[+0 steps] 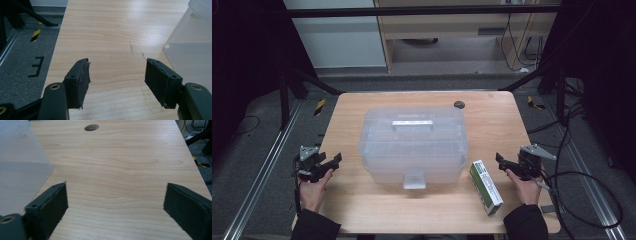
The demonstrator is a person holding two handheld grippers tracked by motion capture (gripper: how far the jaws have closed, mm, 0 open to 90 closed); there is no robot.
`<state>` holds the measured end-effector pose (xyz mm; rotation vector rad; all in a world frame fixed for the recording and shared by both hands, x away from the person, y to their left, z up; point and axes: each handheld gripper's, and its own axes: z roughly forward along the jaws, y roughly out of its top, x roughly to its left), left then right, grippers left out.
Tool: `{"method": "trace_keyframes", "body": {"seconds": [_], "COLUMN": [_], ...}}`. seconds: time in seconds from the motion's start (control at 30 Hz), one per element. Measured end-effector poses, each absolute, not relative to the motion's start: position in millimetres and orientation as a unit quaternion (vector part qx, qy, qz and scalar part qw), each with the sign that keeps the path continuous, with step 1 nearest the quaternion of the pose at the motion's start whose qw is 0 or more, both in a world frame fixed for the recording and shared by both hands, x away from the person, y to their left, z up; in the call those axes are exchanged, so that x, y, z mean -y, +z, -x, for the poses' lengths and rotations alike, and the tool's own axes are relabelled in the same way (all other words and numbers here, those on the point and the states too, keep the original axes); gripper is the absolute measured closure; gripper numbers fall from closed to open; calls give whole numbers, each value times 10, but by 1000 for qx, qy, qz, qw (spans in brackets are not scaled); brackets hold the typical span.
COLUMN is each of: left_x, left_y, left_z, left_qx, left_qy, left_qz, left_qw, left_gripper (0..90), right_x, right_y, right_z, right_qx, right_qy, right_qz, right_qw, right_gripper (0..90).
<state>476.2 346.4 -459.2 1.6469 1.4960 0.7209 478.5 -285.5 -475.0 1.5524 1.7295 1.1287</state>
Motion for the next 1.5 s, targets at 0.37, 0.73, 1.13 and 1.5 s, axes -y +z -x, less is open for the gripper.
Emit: {"method": "trace_keyframes", "body": {"seconds": [0.37, 0.73, 1.13, 1.5], "left_x": [-3449, -3530, -3449, -3233], "left_y": [-4329, -3995, -3615, -3398], "left_z": [-4721, -4733, -4774, -4833], "left_qx": [-555, -526, -495, -453], "left_qy": [294, 303, 326, 331], "left_qz": [-671, -683, -692, -723], "left_qw": [393, 407, 412, 403], "left_gripper": [374, 358, 359, 353], "right_x": [2819, 2830, 2871, 2868], "right_y": [-4648, -4682, -4709, -4757], "right_z": [-4763, -4720, -4671, -4661], "right_qx": [-662, -681, -681, -686], "right_qy": [398, 402, 402, 394], "right_qz": [-570, -547, -542, -542], "right_qw": [281, 275, 284, 284], "right_gripper": [32, 114, 126, 125]}}
